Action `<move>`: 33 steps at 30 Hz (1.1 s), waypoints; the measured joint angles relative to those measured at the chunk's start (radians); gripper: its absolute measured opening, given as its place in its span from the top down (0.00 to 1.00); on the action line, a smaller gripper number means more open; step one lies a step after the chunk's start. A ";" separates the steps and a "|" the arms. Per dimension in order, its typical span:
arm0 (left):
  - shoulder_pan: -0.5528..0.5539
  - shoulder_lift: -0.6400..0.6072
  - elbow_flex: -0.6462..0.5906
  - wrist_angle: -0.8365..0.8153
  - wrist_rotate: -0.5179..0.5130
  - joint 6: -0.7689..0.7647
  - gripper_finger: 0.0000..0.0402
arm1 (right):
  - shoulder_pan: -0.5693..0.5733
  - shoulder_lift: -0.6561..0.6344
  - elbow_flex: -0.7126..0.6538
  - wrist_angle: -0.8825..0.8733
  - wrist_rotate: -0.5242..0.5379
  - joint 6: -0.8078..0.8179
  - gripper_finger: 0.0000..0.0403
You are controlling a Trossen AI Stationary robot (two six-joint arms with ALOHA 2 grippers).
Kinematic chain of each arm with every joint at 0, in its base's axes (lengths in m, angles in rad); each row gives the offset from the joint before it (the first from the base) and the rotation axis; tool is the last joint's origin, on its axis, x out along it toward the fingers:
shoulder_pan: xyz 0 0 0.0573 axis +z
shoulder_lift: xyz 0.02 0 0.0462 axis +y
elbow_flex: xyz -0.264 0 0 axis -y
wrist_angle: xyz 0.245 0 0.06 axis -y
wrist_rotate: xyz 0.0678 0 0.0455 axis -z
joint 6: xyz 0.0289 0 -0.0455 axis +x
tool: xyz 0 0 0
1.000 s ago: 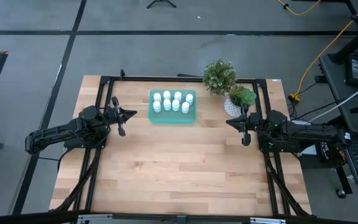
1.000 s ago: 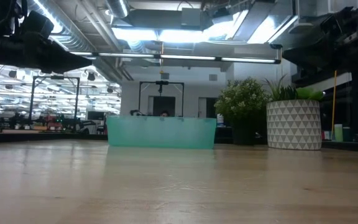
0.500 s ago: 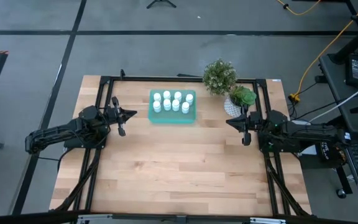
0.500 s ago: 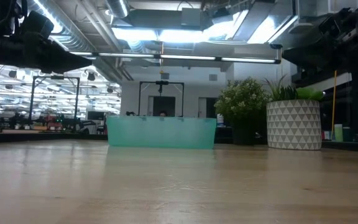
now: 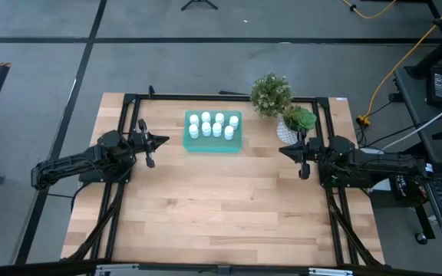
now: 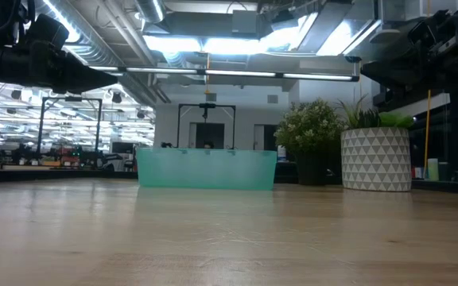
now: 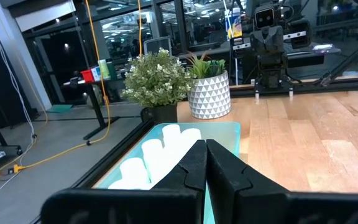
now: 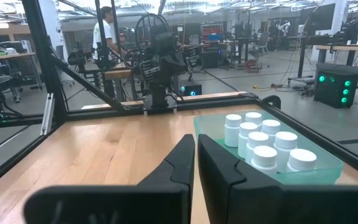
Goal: Pick and place pill bottles into a basket
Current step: Return to Home Position
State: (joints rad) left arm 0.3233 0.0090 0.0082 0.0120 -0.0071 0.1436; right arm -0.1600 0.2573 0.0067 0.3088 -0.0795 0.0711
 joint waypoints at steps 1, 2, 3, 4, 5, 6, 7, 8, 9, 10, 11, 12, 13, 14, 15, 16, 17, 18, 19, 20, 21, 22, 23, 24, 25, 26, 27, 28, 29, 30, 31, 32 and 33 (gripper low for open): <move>0.000 0.000 0.000 0.000 0.000 0.000 0.99 | 0.000 0.000 0.000 0.000 0.000 0.000 0.94; 0.000 0.000 0.000 0.000 0.000 0.000 0.99 | 0.000 0.000 0.000 0.000 0.000 0.000 0.94; 0.000 0.000 0.000 0.000 0.000 0.000 0.99 | 0.000 0.000 0.000 0.000 0.000 0.000 0.94; 0.000 0.000 0.000 0.000 0.000 0.000 0.99 | 0.000 0.000 0.000 0.000 0.000 0.000 0.94; 0.000 0.000 0.000 0.000 0.000 0.000 0.99 | 0.000 0.000 0.000 0.000 0.000 0.000 0.94; 0.000 0.000 0.000 0.000 0.000 0.000 0.99 | 0.000 0.000 0.000 0.000 0.000 0.000 0.94; 0.000 0.000 0.000 0.000 0.000 0.000 0.99 | 0.000 0.000 0.000 0.000 0.000 0.000 0.94; 0.000 0.000 0.000 0.000 0.000 0.000 0.99 | 0.000 0.000 0.000 0.000 0.000 0.000 0.94; 0.000 0.000 0.000 0.000 0.000 0.000 0.99 | 0.000 0.000 0.000 0.000 0.000 0.000 0.94; 0.000 0.000 0.000 0.000 0.000 0.000 0.99 | 0.000 0.000 0.000 0.000 0.000 0.000 0.94; 0.000 0.000 0.000 0.000 0.000 0.000 0.99 | 0.000 0.000 0.000 0.000 0.000 0.000 0.94; 0.000 0.000 0.000 0.000 0.000 0.000 0.99 | 0.005 0.000 0.000 -0.001 0.001 0.000 0.94; 0.000 0.000 0.000 0.000 0.000 0.000 0.99 | 0.019 -0.003 0.000 -0.006 0.007 0.007 0.94; 0.000 0.000 0.000 0.000 0.000 0.000 0.99 | 0.034 -0.008 0.000 -0.009 0.003 0.008 0.94; 0.000 0.000 0.000 0.000 0.000 0.000 0.99 | 0.054 -0.012 0.000 -0.011 0.002 0.011 0.94; 0.000 0.000 0.000 0.000 0.000 0.000 0.99 | 0.076 -0.019 0.000 -0.024 0.003 0.022 0.94; 0.000 0.000 0.000 0.000 0.000 0.000 0.99 | 0.103 -0.030 0.000 -0.046 0.003 0.025 0.94; 0.000 0.000 0.000 0.000 0.000 0.000 0.99 | 0.133 -0.043 0.000 -0.065 0.003 0.021 0.94; 0.000 0.000 0.000 0.000 0.000 0.000 0.99 | 0.161 -0.060 0.000 -0.077 0.002 0.005 0.94; 0.000 0.000 0.000 0.000 0.000 0.000 0.99 | 0.186 -0.077 0.000 -0.085 0.002 -0.006 0.94; 0.000 0.000 0.000 0.000 0.000 0.000 0.99 | 0.208 -0.091 0.000 -0.086 0.002 -0.020 0.94; 0.000 0.000 0.000 0.000 0.000 0.000 0.99 | 0.228 -0.106 0.000 -0.084 0.002 -0.026 0.94; 0.000 0.000 0.000 0.000 0.000 0.000 0.99 | 0.246 -0.120 0.000 -0.081 0.003 -0.037 0.94; 0.000 0.000 0.000 0.000 0.000 0.000 0.99 | 0.262 -0.138 0.000 -0.090 0.005 -0.050 0.94; 0.000 0.000 0.000 0.000 0.000 0.000 0.99 | 0.276 -0.156 0.000 -0.097 0.007 -0.055 0.94; 0.000 0.000 0.000 0.000 0.000 0.000 0.99 | 0.290 -0.176 0.000 -0.105 0.007 -0.058 0.94; 0.000 0.000 0.000 0.000 0.000 0.000 0.99 | 0.303 -0.193 0.000 -0.118 0.007 -0.059 0.94; 0.000 0.000 0.000 0.000 0.000 0.000 0.99 | 0.314 -0.210 0.000 -0.135 0.007 -0.057 0.94; 0.000 0.000 0.000 0.000 0.000 0.000 0.99 | 0.321 -0.230 0.000 -0.153 0.007 -0.052 0.94; 0.000 0.000 0.000 0.000 0.000 0.000 0.99 | 0.326 -0.251 0.000 -0.170 0.007 -0.045 0.94; 0.000 0.000 0.000 0.000 0.000 0.000 0.99 | 0.328 -0.258 0.000 -0.185 0.007 -0.032 0.94; 0.000 0.000 0.000 0.000 0.000 0.000 0.99 | 0.328 -0.256 0.001 -0.197 0.007 -0.021 0.94; 0.000 0.000 0.000 0.000 0.000 0.000 0.99 | 0.327 -0.256 0.000 -0.222 0.006 -0.006 0.94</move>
State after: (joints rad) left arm 0.3233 0.0090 0.0082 0.0120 -0.0071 0.1433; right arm 0.1673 0.0013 0.0071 0.0869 -0.0732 0.0647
